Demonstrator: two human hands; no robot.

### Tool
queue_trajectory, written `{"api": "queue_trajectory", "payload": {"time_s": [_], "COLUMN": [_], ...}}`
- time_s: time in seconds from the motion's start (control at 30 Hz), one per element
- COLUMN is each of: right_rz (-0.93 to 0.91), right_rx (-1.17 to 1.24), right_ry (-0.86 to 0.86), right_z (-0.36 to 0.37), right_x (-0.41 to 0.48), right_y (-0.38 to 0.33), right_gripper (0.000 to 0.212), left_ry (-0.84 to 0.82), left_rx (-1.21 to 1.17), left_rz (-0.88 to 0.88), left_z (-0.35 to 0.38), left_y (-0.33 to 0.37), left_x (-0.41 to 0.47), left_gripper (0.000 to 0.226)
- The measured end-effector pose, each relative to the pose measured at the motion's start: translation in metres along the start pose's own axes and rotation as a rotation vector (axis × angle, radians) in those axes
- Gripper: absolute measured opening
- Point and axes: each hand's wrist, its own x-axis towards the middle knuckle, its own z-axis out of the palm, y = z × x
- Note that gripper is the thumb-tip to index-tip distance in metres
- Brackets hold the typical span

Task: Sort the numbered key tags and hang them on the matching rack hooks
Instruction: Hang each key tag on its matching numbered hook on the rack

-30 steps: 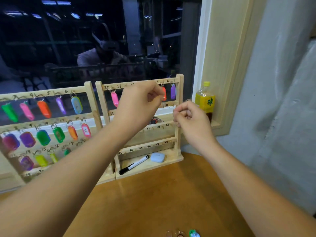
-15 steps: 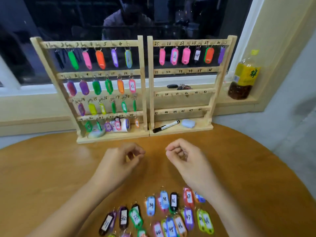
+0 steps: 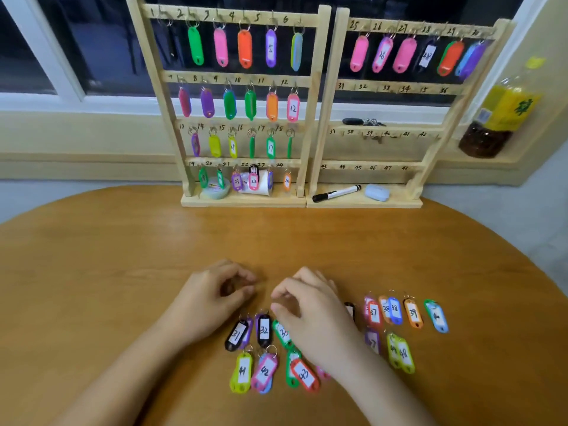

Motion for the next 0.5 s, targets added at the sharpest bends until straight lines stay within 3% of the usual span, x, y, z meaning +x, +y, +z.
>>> {"api": "queue_trajectory", "payload": {"time_s": [0.23,0.33,0.5], "right_rz": [-0.034,-0.037,-0.024], "right_rx": [-0.128,-0.168,-0.186], "right_ry": [-0.031,-0.028,-0.036], "right_z": [0.018,0.021,0.027], "right_x": [0.001,0.003,0.004], "right_y": [-0.022,-0.024,-0.022], "right_gripper": [0.013,0.014,0.014], "left_ry": [-0.141,-0.207,-0.208], "left_rx": [-0.028,-0.003,0.048], "left_rz": [-0.004,-0.055,-0.094], "left_z": [-0.01,-0.017,-0.019], "left_y": [-0.008,-0.005,-0.002], "left_x": [-0.009,-0.01,-0.011], "left_gripper": [0.006,0.016,0.015]}}
